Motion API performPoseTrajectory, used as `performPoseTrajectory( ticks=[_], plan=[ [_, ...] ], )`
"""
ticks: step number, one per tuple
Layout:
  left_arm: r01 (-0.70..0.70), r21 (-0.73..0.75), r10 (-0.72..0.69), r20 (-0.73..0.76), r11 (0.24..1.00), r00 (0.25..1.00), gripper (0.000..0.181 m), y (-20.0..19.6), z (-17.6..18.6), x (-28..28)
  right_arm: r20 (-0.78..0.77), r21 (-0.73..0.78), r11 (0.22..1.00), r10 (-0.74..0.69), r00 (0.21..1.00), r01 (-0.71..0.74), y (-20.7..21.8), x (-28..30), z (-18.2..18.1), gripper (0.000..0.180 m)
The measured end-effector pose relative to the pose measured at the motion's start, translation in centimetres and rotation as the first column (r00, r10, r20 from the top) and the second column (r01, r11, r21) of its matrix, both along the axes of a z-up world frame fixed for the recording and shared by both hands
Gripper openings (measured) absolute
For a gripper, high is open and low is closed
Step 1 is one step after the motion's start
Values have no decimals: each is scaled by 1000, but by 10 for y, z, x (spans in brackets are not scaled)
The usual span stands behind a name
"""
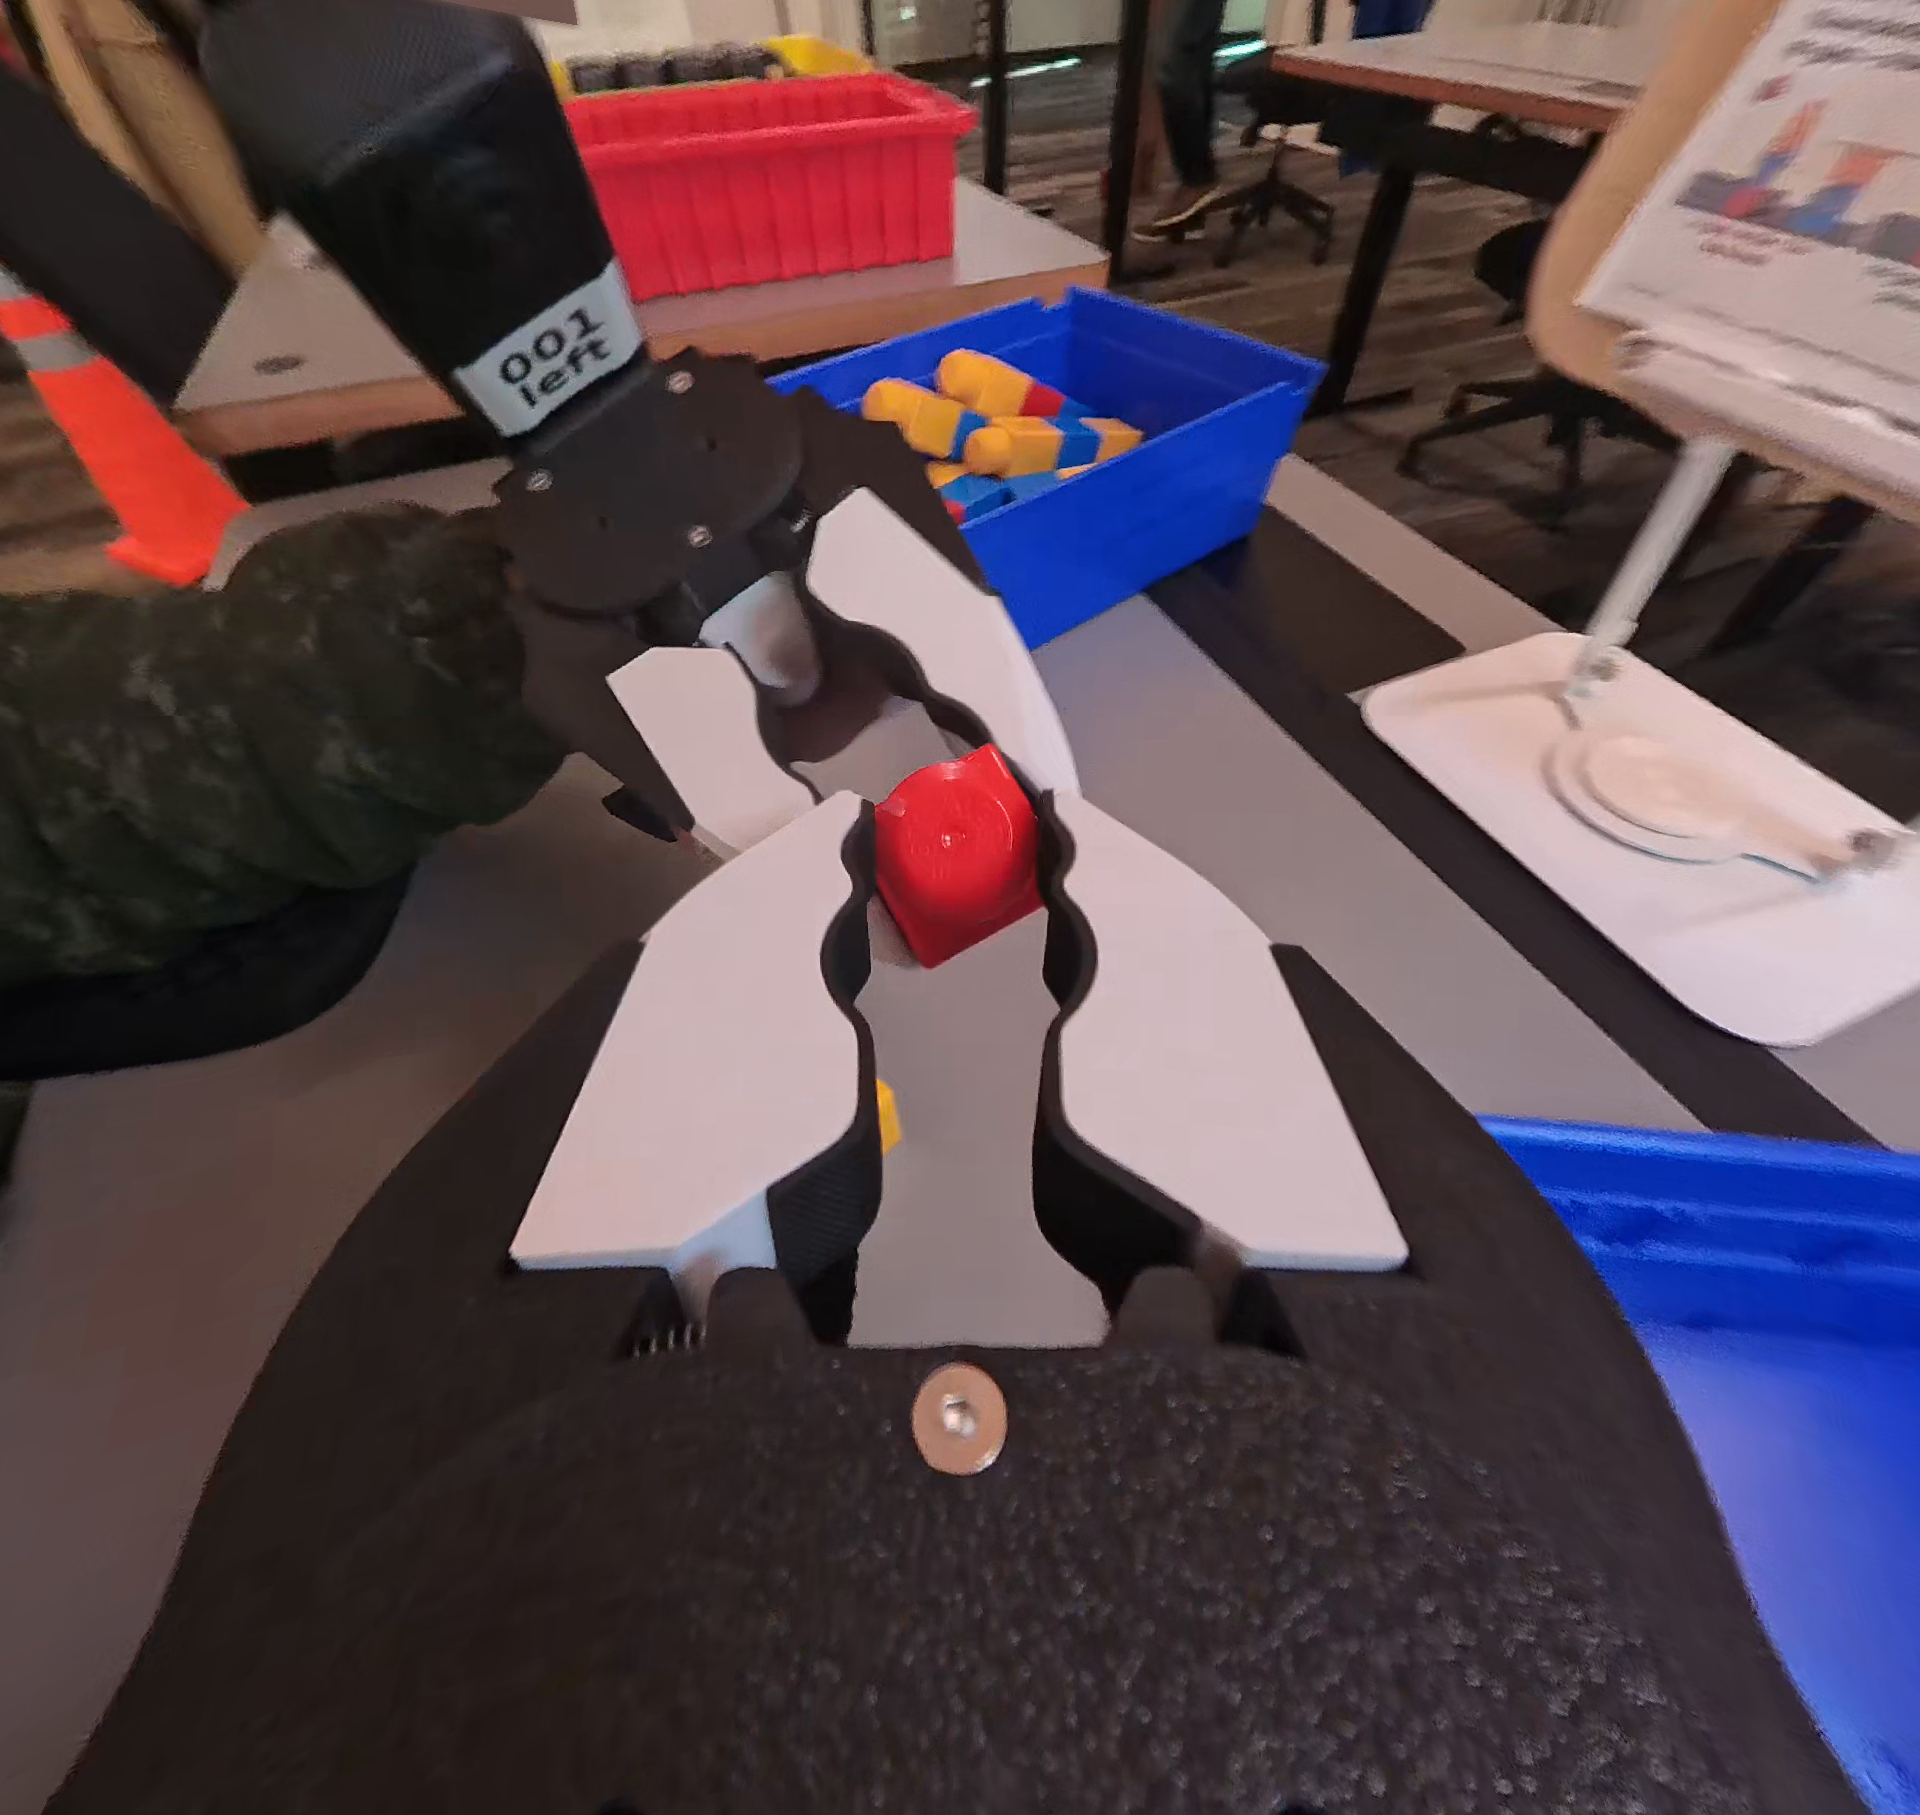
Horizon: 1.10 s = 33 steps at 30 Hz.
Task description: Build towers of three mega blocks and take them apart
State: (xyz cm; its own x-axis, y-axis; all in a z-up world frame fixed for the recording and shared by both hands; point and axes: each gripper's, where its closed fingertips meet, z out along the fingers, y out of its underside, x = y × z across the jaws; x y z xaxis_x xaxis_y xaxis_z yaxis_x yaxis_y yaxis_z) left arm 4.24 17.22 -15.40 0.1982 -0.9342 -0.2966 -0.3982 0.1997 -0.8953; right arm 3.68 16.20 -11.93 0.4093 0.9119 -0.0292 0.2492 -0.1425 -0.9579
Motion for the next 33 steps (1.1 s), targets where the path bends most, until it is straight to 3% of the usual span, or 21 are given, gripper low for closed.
performPoseTrajectory(
  ticks=[3,6,9,13,20,23,25,27,29,33],
  plan=[
    [-34,-28,34,-9,999,999,41,10,-2,-14,18,2,963,-271,962,271,32,50,13,30],
    [34,-122,-30,35,992,999,38,2,-1,-19,295,-20,838,-516,804,545,57,118,-26,30],
    [48,-130,-40,65,990,997,34,2,0,-19,521,-93,762,-511,683,641,60,147,-85,30],
    [56,-111,-52,36,992,998,32,-1,-3,-18,588,-142,738,-473,656,659,69,144,-123,30],
    [56,-99,-51,52,993,997,28,-1,4,-23,576,-239,728,-427,698,643,66,136,-142,38],
    [41,-83,-36,68,996,997,26,2,9,-27,541,-157,738,-492,682,657,72,138,-124,51],
    [12,-67,-5,103,998,995,20,8,17,-30,468,-76,791,-510,722,608,73,123,-96,53],
    [-59,-50,66,159,997,985,12,20,29,-36,403,-43,887,-406,820,460,56,87,-71,53],
    [-209,-29,209,250,978,945,3,42,46,-50,406,-64,963,-213,888,261,26,47,-67,54],
    [-467,-25,429,437,884,790,0,72,79,-90,506,-187,982,84,858,14,-21,-2,-103,69]
  ],
)
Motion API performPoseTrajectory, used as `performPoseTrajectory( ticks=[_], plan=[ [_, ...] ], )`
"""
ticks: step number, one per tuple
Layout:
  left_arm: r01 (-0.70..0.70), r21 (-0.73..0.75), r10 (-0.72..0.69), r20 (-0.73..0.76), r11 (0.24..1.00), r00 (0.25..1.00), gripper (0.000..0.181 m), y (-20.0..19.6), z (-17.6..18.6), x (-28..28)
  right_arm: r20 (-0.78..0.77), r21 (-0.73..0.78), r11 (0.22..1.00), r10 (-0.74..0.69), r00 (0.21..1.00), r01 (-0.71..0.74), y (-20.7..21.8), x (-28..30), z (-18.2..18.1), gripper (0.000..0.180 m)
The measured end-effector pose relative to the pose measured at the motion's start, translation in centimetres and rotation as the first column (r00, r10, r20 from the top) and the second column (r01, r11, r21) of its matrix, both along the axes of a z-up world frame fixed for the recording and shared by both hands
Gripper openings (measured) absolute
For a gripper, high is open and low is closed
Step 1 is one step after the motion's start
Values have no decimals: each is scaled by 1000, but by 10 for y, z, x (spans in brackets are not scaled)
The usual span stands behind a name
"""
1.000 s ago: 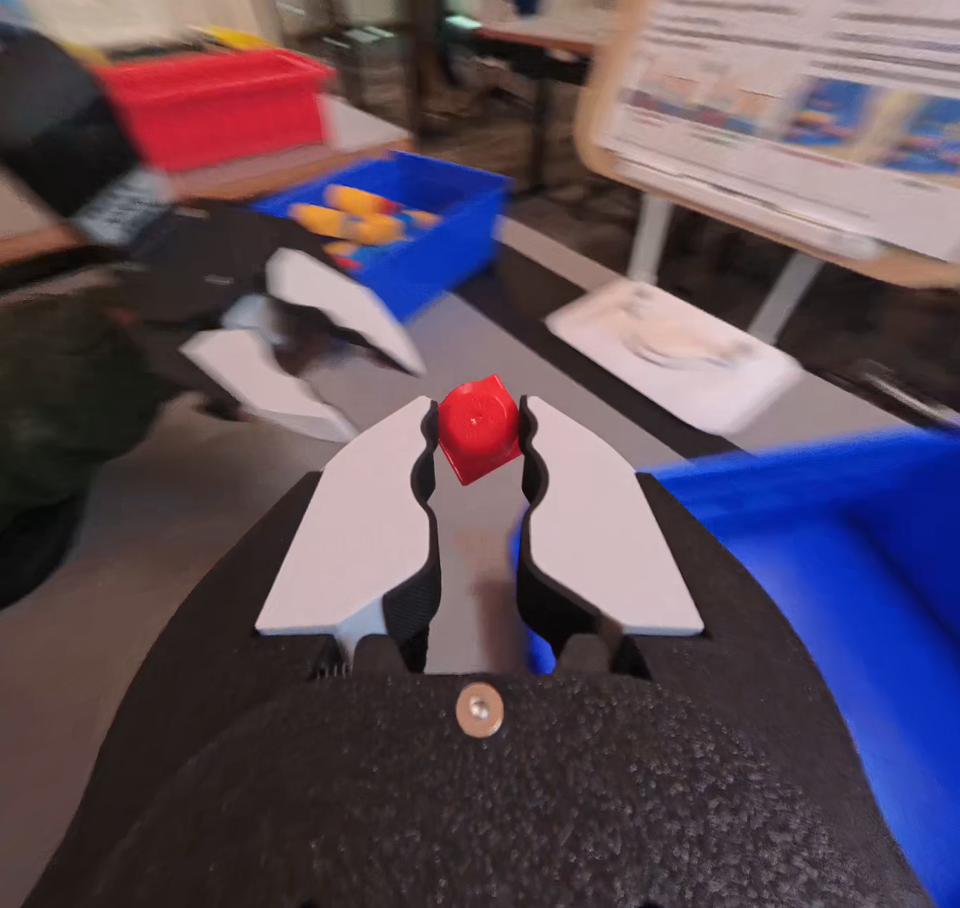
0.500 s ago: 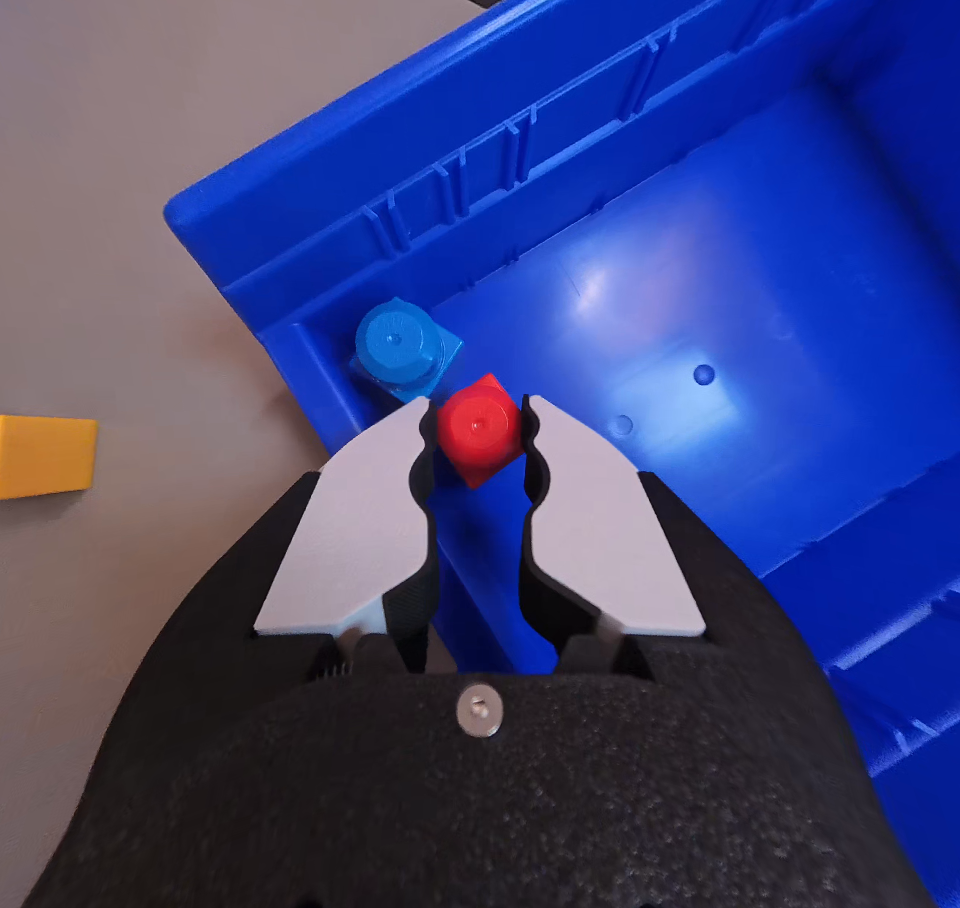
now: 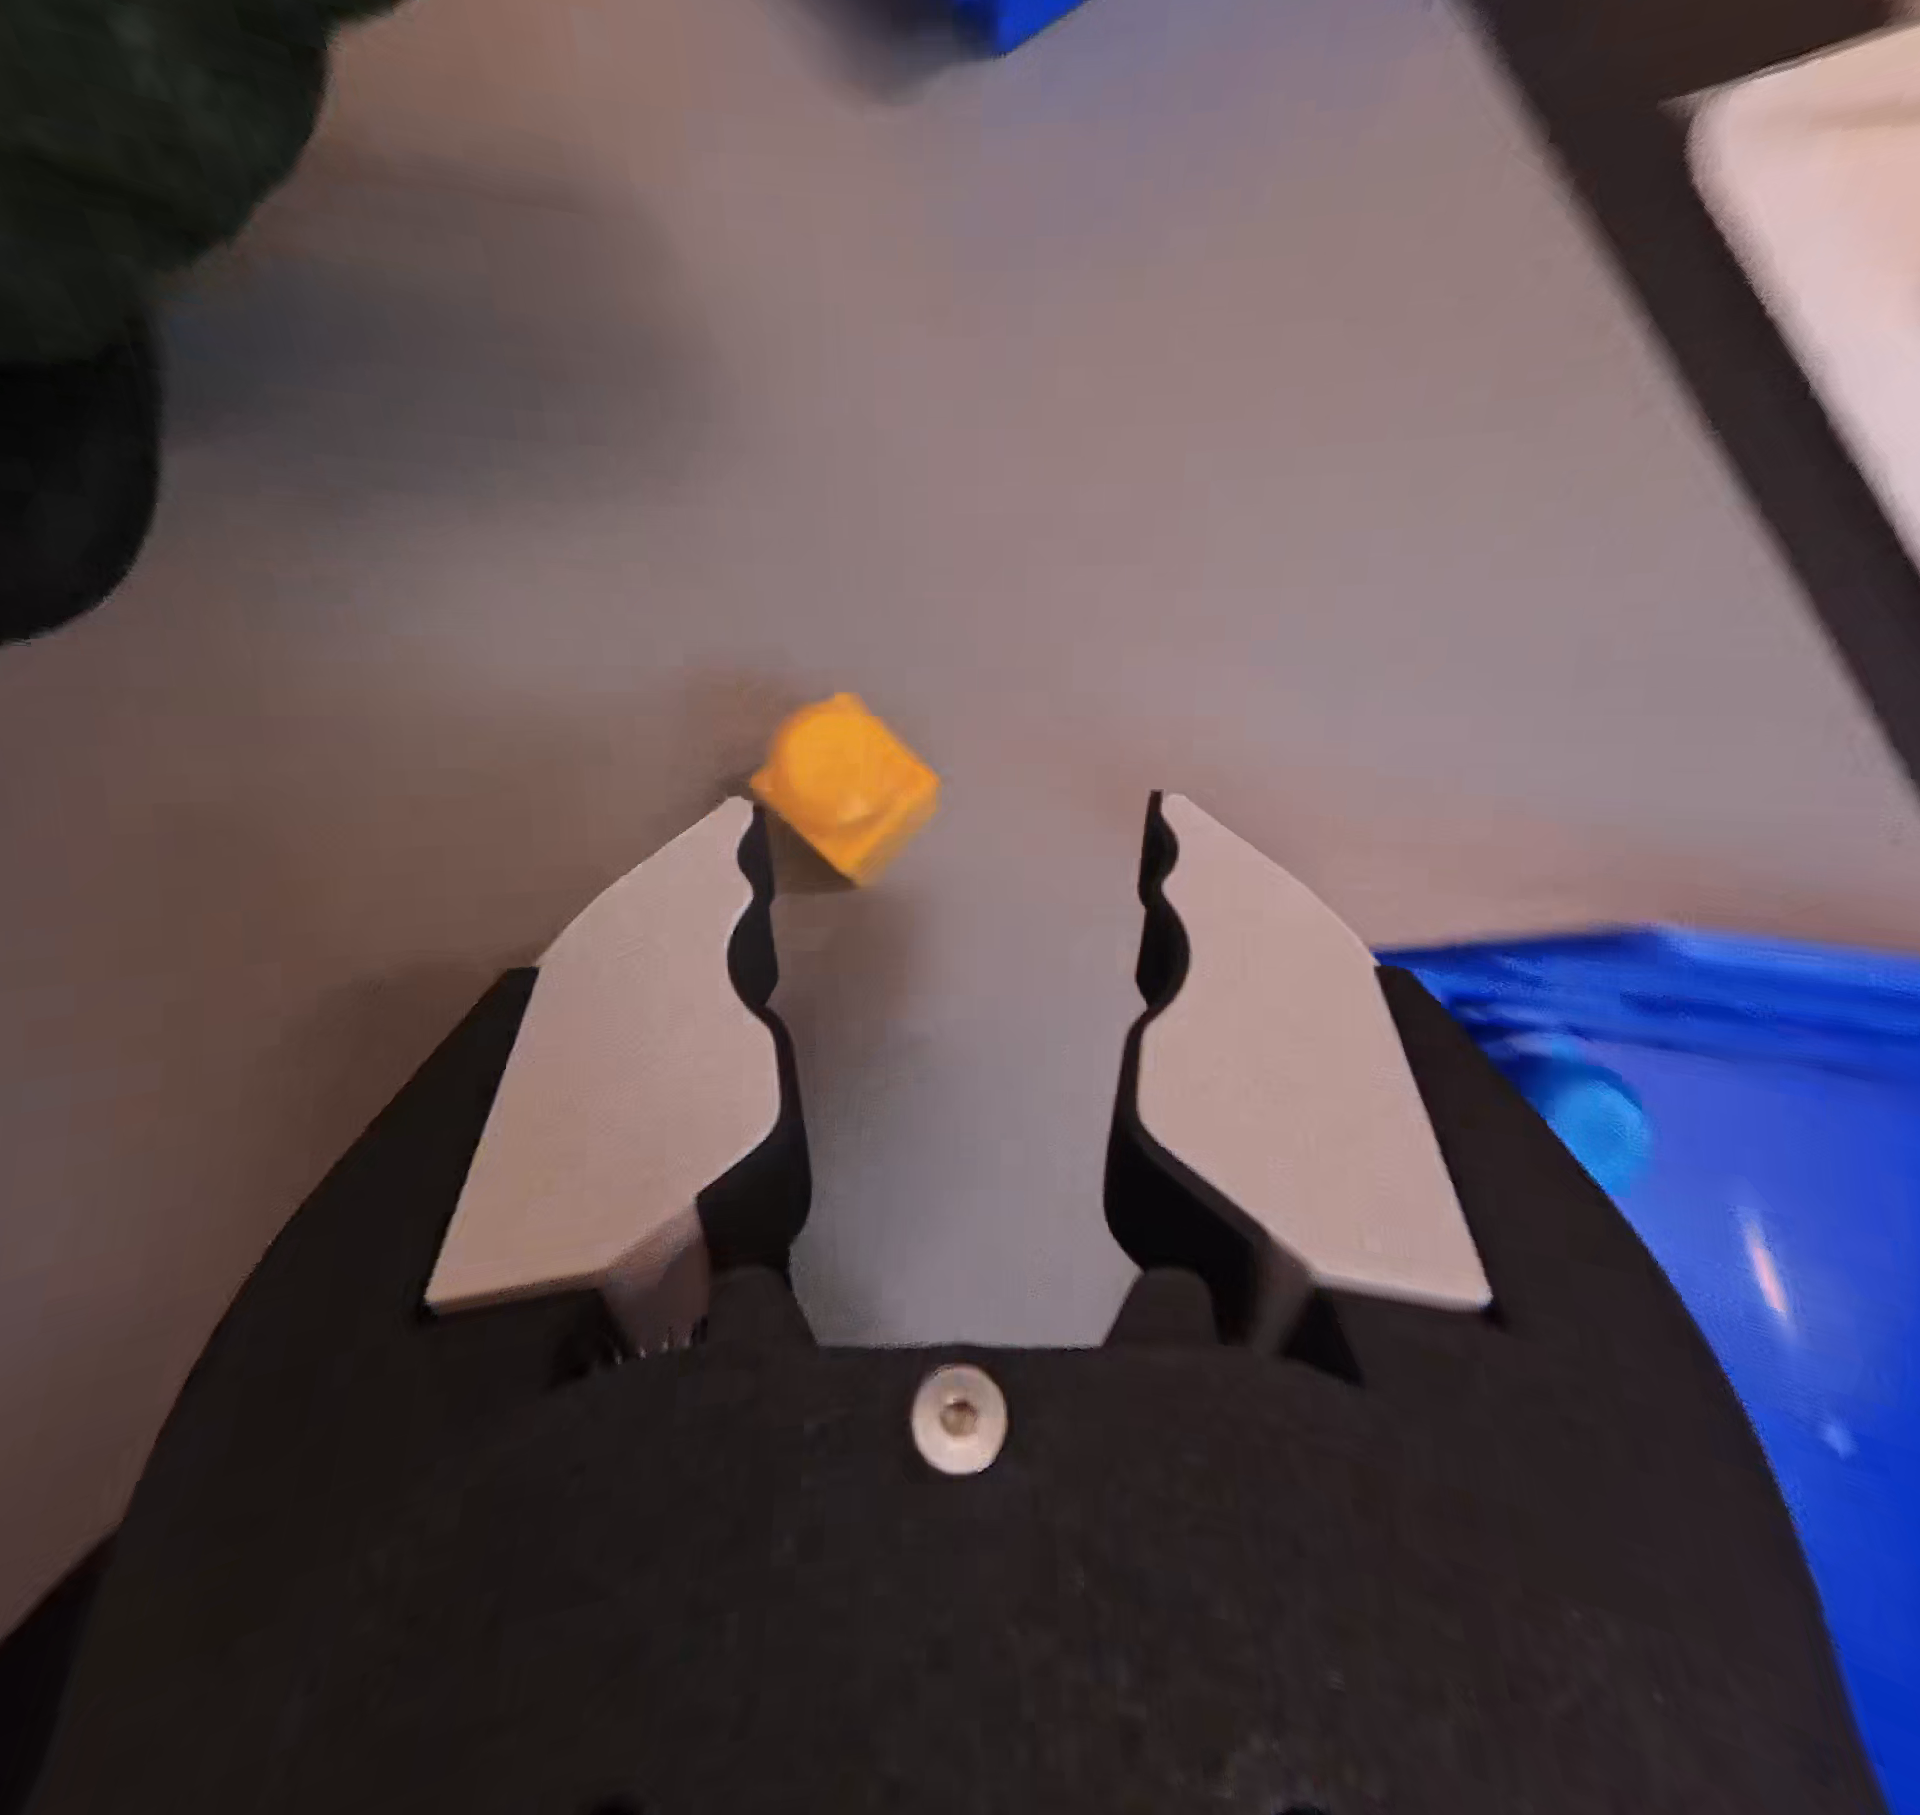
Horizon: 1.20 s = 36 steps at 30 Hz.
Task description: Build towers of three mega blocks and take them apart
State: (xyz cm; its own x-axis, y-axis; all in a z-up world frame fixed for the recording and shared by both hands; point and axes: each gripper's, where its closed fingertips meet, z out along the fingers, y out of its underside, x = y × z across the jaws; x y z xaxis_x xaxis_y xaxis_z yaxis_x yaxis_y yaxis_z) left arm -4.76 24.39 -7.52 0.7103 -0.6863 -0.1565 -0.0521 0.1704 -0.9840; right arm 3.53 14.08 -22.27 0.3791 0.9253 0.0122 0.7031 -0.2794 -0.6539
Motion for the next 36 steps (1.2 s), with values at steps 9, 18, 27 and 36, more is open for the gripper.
performPoseTrajectory(
  ticks=[9,18,27,36],
  plan=[
    [-225,115,214,95,968,972,0,9,27,-38,102,78,997,9,995,-17,0,-22,-10,38],
    [-225,213,203,122,951,972,0,-1,34,-31,3,258,678,-713,701,688,76,162,52,38],
    [-210,189,190,119,959,975,0,2,30,-31,258,72,684,-716,649,726,73,182,-31,38],
    [-260,133,236,168,957,957,0,10,41,-63,197,-73,700,-688,698,710,70,169,-41,52]
  ],
)
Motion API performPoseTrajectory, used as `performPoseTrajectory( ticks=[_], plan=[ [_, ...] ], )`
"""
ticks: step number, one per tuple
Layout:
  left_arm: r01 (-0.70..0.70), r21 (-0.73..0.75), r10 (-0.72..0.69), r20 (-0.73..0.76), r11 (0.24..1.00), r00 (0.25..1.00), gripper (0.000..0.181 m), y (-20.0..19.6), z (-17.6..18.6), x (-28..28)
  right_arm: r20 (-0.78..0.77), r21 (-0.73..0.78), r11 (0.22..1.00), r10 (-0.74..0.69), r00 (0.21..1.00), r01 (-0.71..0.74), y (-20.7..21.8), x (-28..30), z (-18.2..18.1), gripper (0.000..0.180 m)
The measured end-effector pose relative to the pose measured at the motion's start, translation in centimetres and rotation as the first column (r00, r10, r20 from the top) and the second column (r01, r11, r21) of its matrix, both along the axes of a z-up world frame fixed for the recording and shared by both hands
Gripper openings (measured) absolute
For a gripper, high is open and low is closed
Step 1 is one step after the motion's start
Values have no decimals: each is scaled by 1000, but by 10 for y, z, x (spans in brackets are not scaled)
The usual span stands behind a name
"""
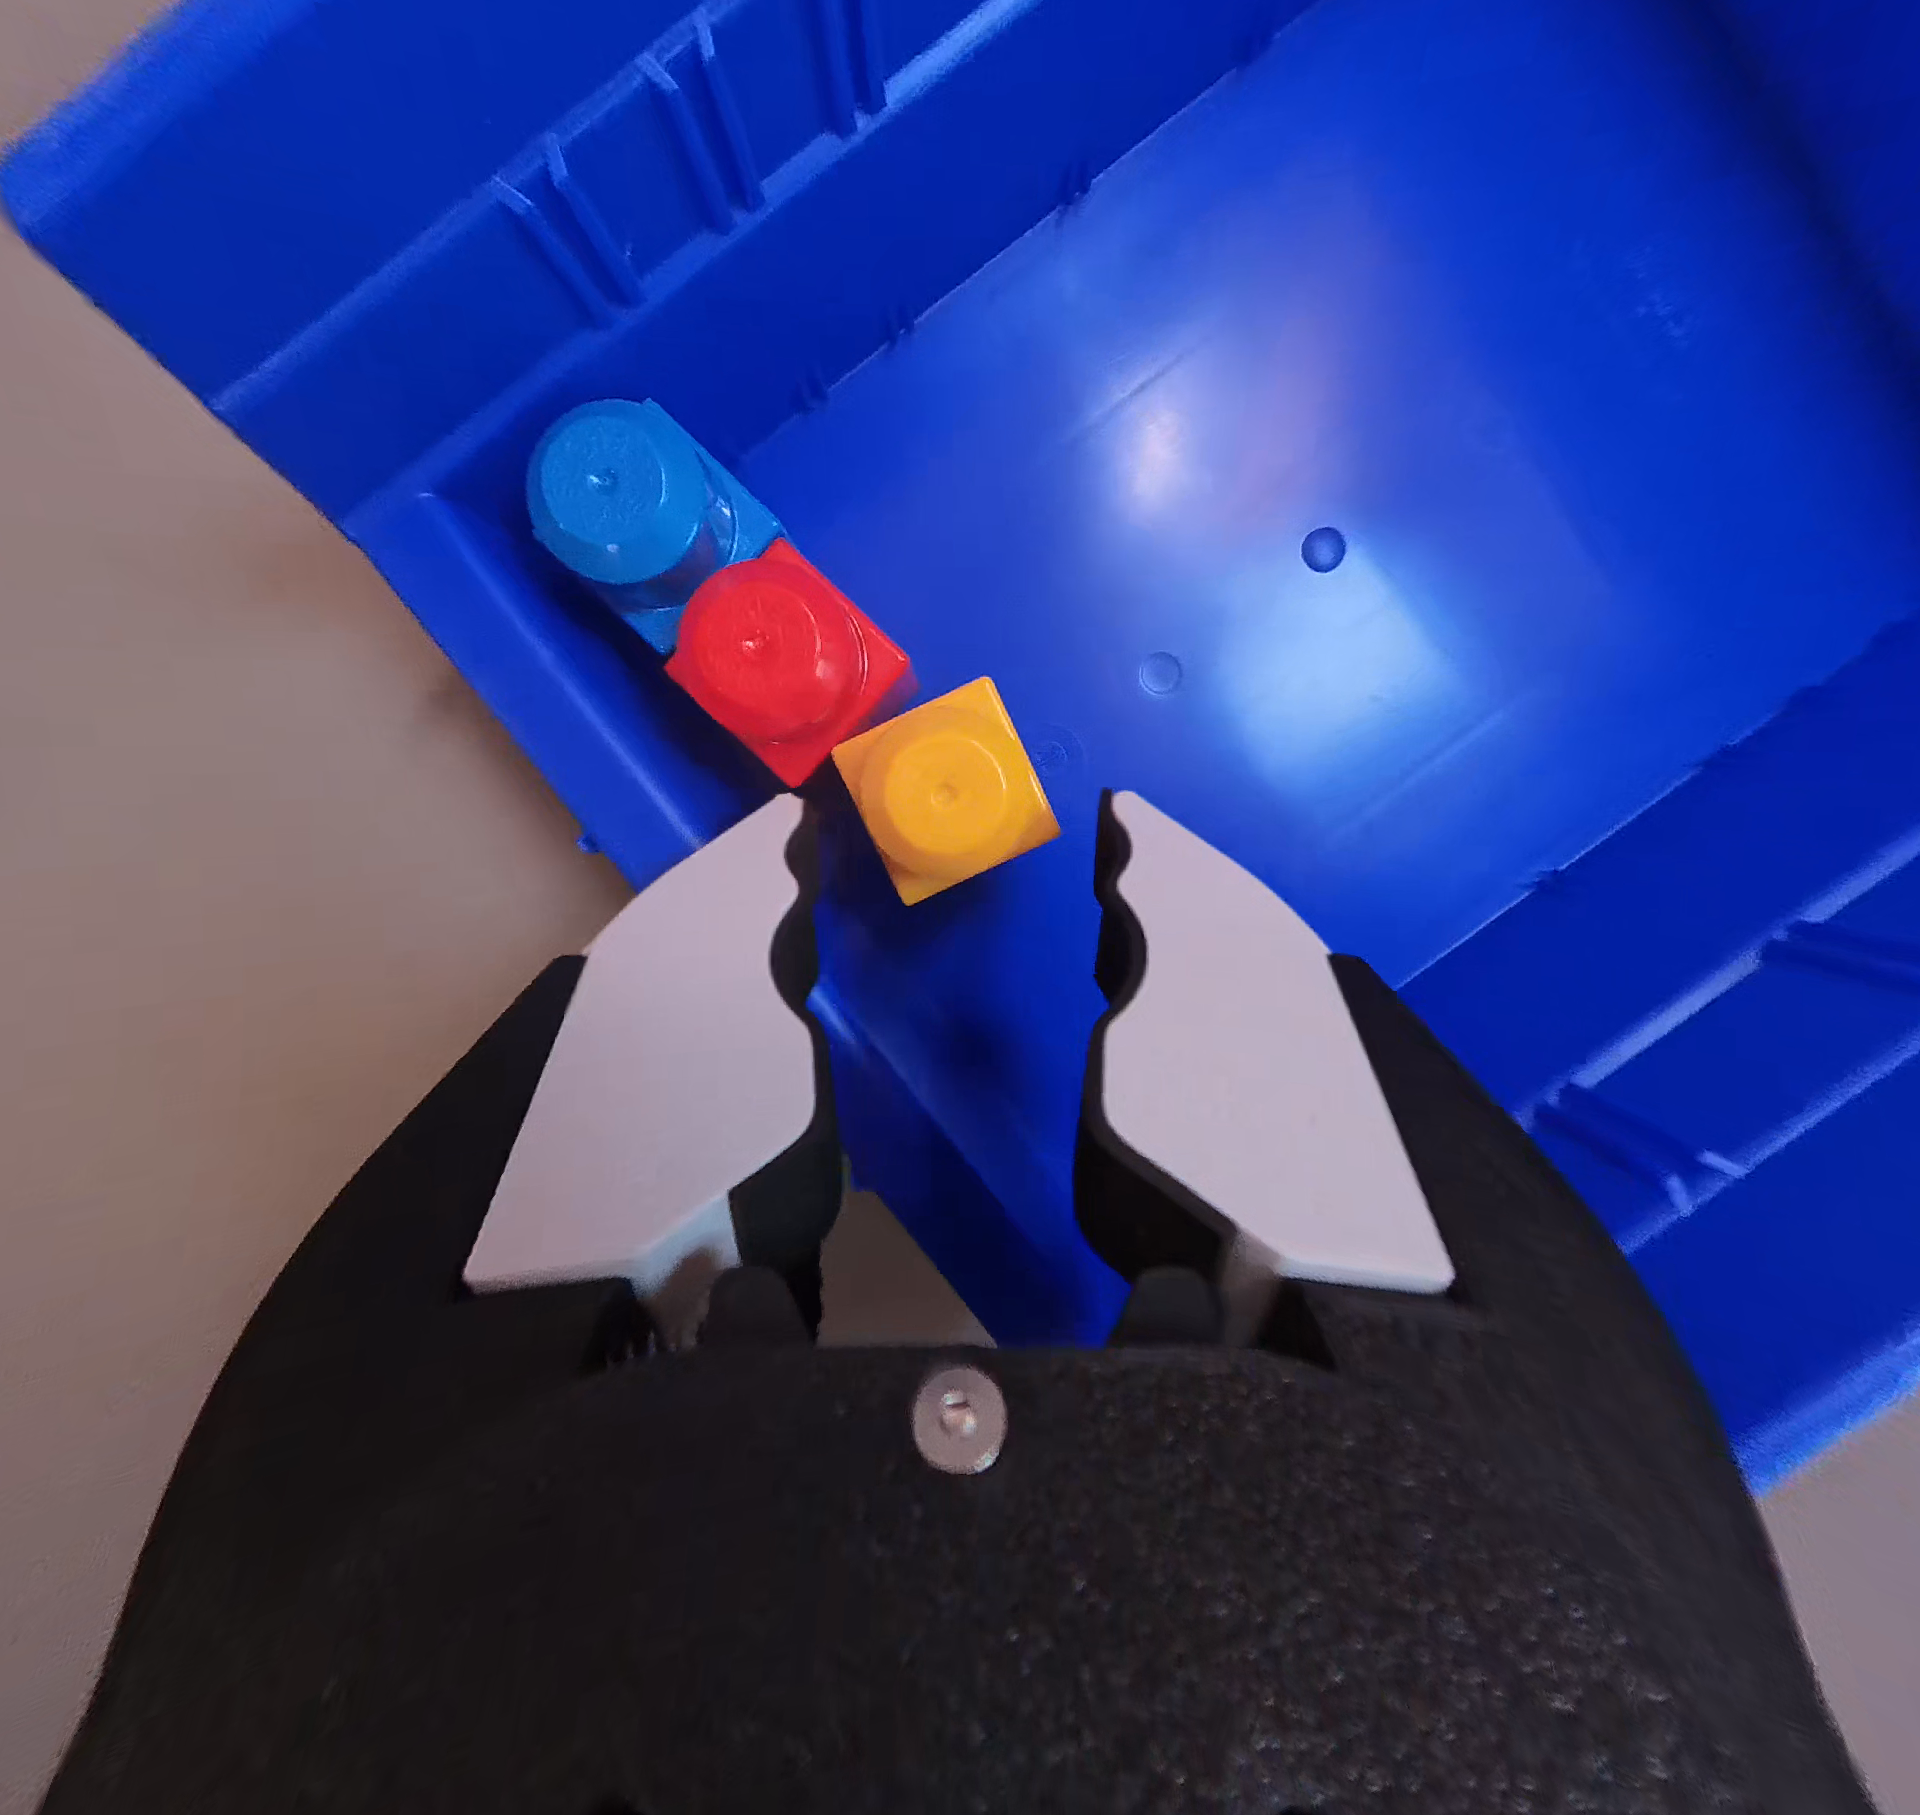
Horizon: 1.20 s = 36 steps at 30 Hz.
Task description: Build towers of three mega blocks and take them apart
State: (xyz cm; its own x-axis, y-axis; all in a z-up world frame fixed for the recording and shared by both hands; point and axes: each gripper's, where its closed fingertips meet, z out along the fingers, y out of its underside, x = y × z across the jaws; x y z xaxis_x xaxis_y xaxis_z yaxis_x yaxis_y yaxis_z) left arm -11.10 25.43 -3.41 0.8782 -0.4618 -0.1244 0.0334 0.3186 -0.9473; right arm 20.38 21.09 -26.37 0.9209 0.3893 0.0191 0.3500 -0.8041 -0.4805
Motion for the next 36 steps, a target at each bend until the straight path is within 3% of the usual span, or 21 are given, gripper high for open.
performPoseTrajectory(
  ticks=[3,5,8,11,14,17,19,22,25,27,30,33,36],
  plan=[
    [-58,-57,59,4,997,998,0,9,3,-28,-4,132,991,-5,1000,5,8,-1,27,58],
    [-107,-126,108,4,986,994,0,16,-1,-55,-15,303,953,16,1000,-11,19,-7,59,62],
    [-214,-250,210,-42,944,977,0,29,-18,-107,-79,599,798,141,987,-66,24,-35,118,59],
    [-318,-385,305,-96,866,948,10,39,-47,-158,-202,725,683,332,921,-88,8,-81,153,53],
    [-375,-513,358,-136,772,924,21,47,-81,-188,-323,755,650,487,811,-90,-10,-127,161,48],
    [-468,-676,353,-314,569,881,32,50,-140,-204,-404,739,663,579,708,-120,-23,-168,148,45],
    [-560,-688,307,-468,462,829,28,49,-174,-211,-361,721,666,599,714,-194,-26,-185,128,45],
    [-537,-758,193,-503,370,842,30,45,-212,-202,-268,713,644,618,739,-279,-28,-195,110,44],
    [-534,-787,120,-525,310,843,32,39,-229,-197,-261,701,646,628,734,-303,-31,-196,105,43],
    [-529,-793,113,-521,300,846,23,39,-232,-195,-281,692,658,625,728,-298,-31,-195,104,42],
    [-552,-781,114,-544,291,831,28,39,-233,-197,-319,675,679,621,716,-288,-31,-193,102,41],
    [-593,-752,103,-592,288,800,45,43,-237,-204,-336,660,694,614,714,-287,-30,-192,101,39],
    [-594,-757,79,-598,273,798,42,45,-236,-206,-359,644,705,621,697,-296,-33,-195,100,39]
  ],
)
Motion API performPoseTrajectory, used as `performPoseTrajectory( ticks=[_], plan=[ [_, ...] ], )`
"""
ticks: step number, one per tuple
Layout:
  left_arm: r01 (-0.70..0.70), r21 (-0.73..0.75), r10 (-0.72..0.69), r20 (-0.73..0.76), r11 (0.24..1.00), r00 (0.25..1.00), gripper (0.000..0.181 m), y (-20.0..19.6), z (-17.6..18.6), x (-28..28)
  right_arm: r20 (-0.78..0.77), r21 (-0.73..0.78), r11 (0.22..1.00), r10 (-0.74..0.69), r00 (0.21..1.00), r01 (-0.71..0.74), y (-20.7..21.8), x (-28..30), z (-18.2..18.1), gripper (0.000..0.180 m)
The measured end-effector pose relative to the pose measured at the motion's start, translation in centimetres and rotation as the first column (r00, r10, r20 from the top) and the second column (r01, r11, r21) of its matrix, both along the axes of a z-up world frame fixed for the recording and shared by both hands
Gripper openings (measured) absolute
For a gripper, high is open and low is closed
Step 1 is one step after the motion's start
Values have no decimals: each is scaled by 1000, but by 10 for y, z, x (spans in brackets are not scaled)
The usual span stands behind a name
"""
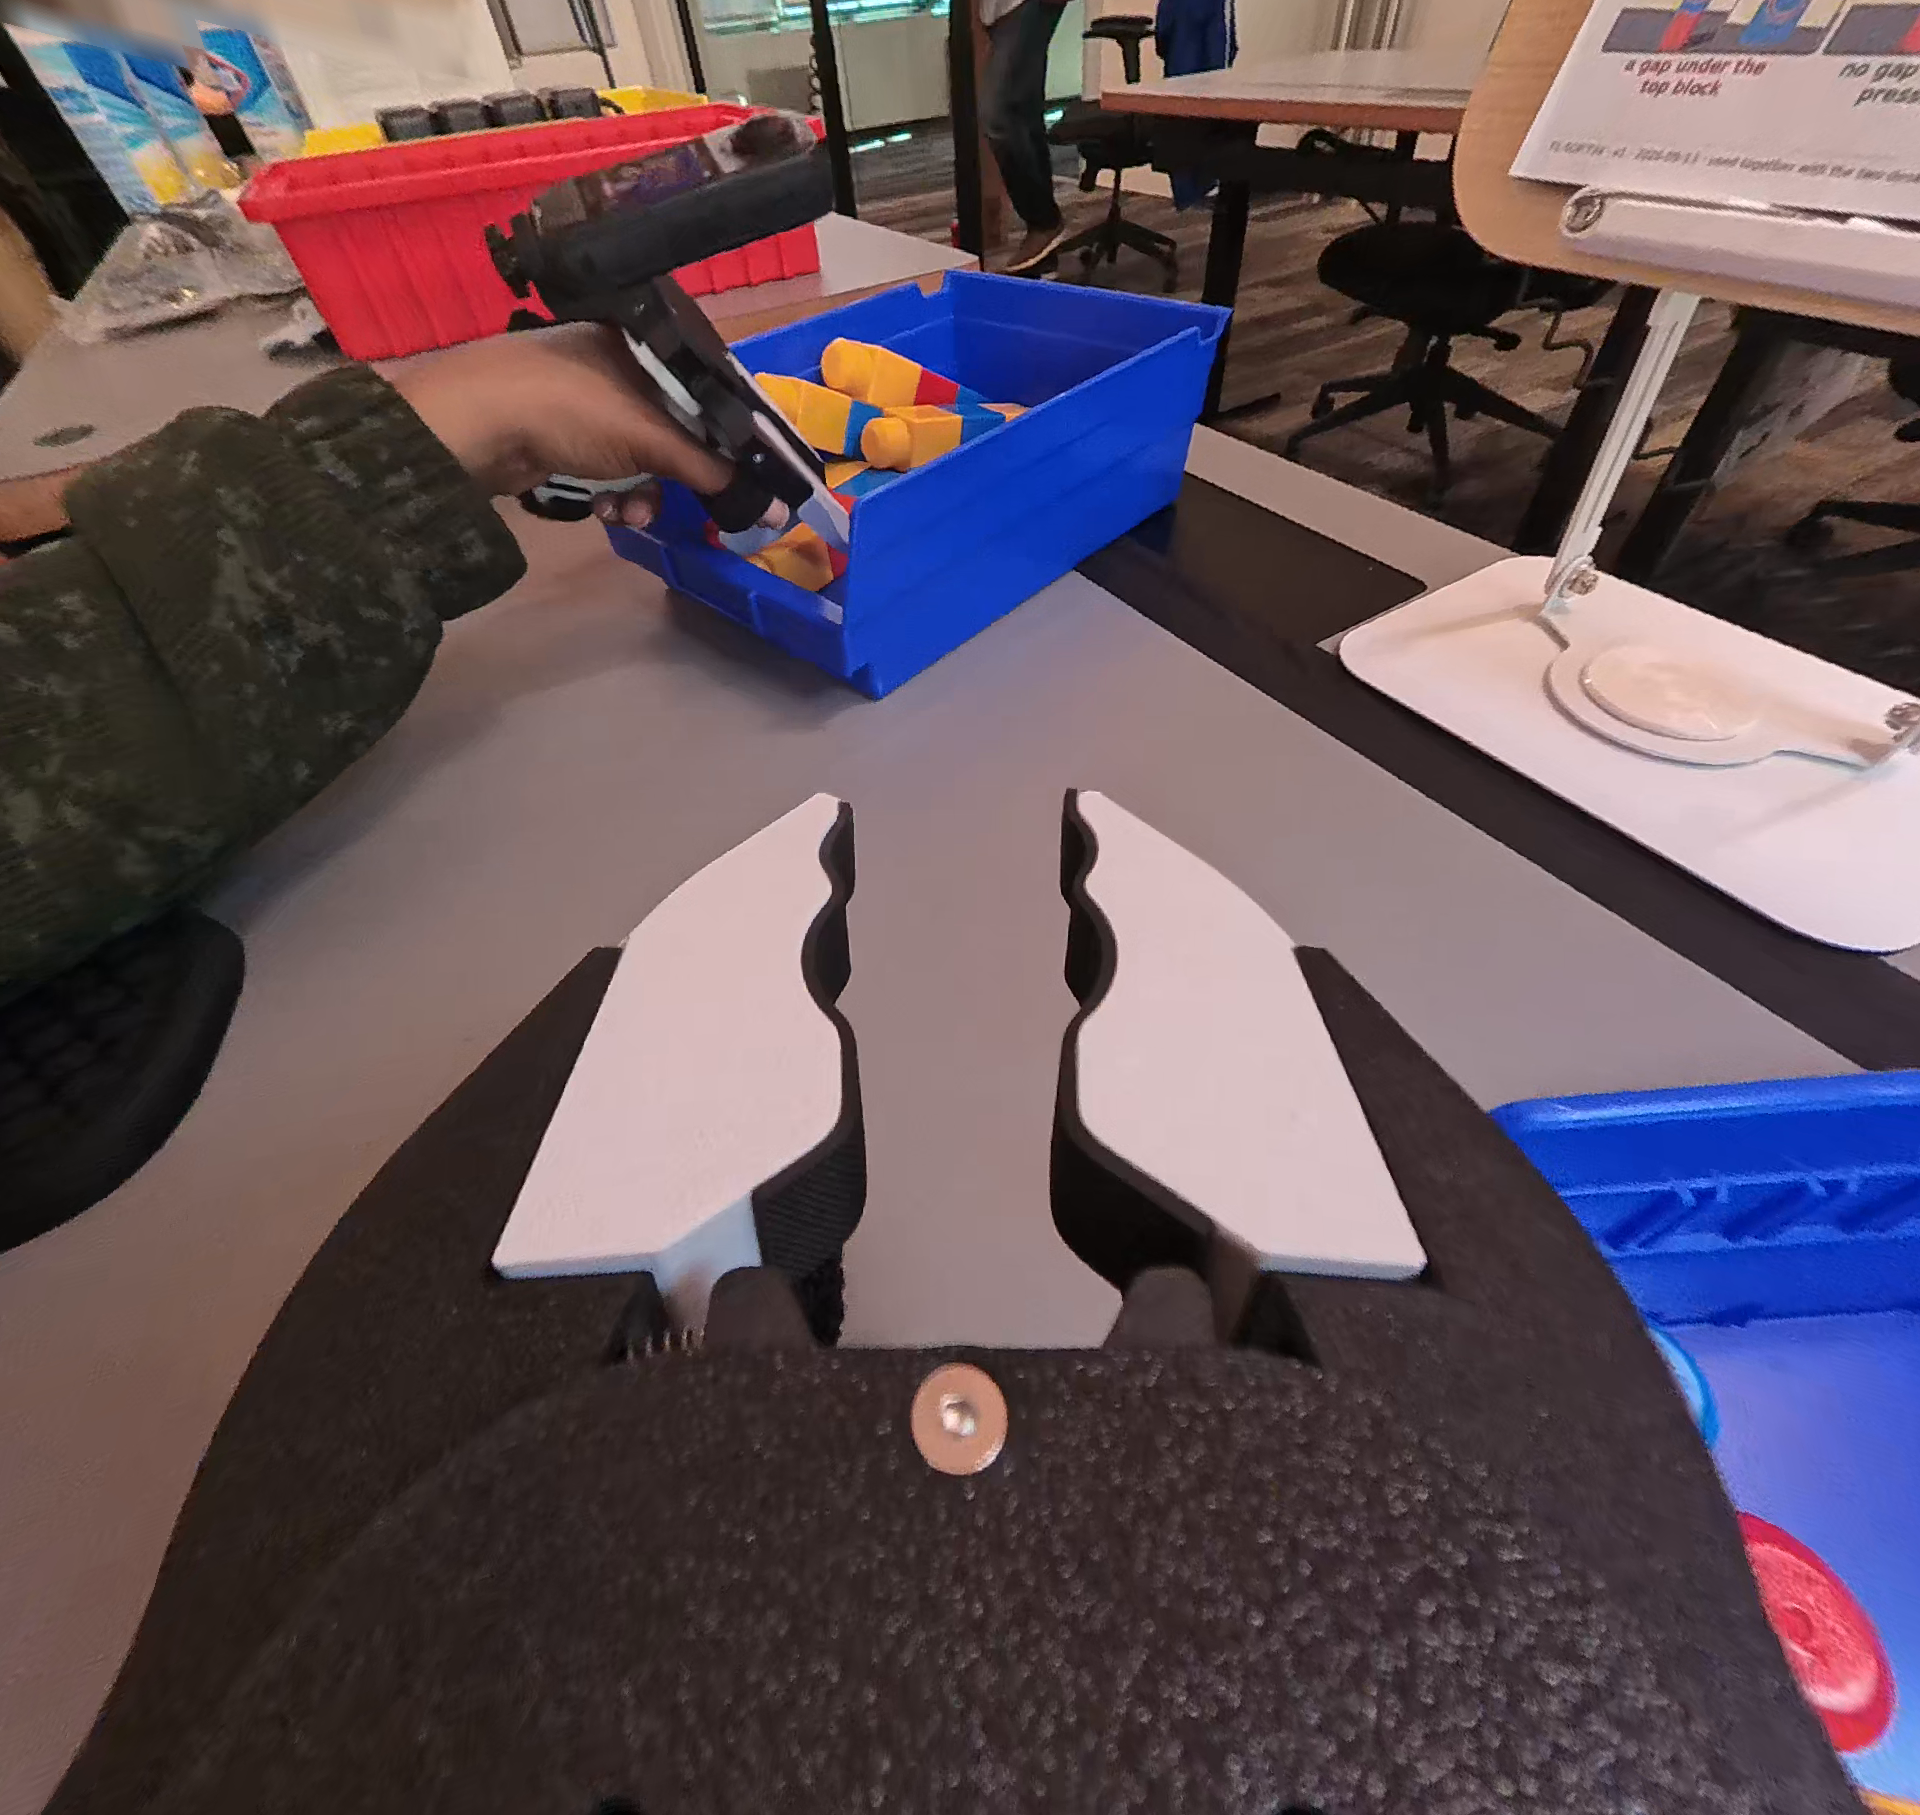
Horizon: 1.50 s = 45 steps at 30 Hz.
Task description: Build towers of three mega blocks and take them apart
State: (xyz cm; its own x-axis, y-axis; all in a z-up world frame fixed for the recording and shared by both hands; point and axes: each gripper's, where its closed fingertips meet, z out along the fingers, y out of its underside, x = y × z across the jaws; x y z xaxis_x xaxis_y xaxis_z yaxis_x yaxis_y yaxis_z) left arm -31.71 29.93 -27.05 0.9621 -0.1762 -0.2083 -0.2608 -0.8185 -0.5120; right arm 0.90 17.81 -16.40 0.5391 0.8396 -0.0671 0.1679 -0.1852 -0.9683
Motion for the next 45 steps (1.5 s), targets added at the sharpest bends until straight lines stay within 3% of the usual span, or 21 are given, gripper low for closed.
performPoseTrajectory(
  ticks=[4,7,11,14,20,23,25,32,37,43,45],
  plan=[
    [27,9,-27,24,1000,999,39,4,1,2,36,-45,998,37,999,-36,-3,-5,-11,38],
    [117,-1,-115,135,993,984,19,5,-1,30,61,-55,997,50,997,-47,-3,-9,-18,38],
    [150,-39,-149,35,988,988,34,6,-5,35,81,-70,996,63,995,-58,-3,-13,-24,38],
    [48,0,-48,-12,999,999,42,8,4,14,107,-56,997,53,993,-47,-3,-10,-25,38],
    [25,-71,-24,12,997,1000,21,-8,1,4,69,-105,994,41,997,-33,-1,-3,-20,38],
    [7,-77,-5,16,997,1000,27,-7,1,5,67,-142,989,45,997,-35,-1,-1,-24,38],
    [-19,-98,16,-37,995,999,46,-8,-2,0,74,-148,988,48,996,-36,-1,1,-26,38],
    [-30,-208,8,-104,978,995,38,-6,-4,-7,36,-214,976,58,998,-49,4,3,-32,38],
    [-13,-292,-55,-225,956,973,44,-4,-7,-1,45,-219,974,69,997,-58,2,0,-33,38],
    [56,-255,-111,-204,965,973,43,-2,-5,21,47,-198,979,65,997,-55,-1,2,-26,38],
    [117,-195,-147,-147,974,978,20,4,0,33,34,-199,979,61,998,-53,-1,3,-23,38]
  ],
)
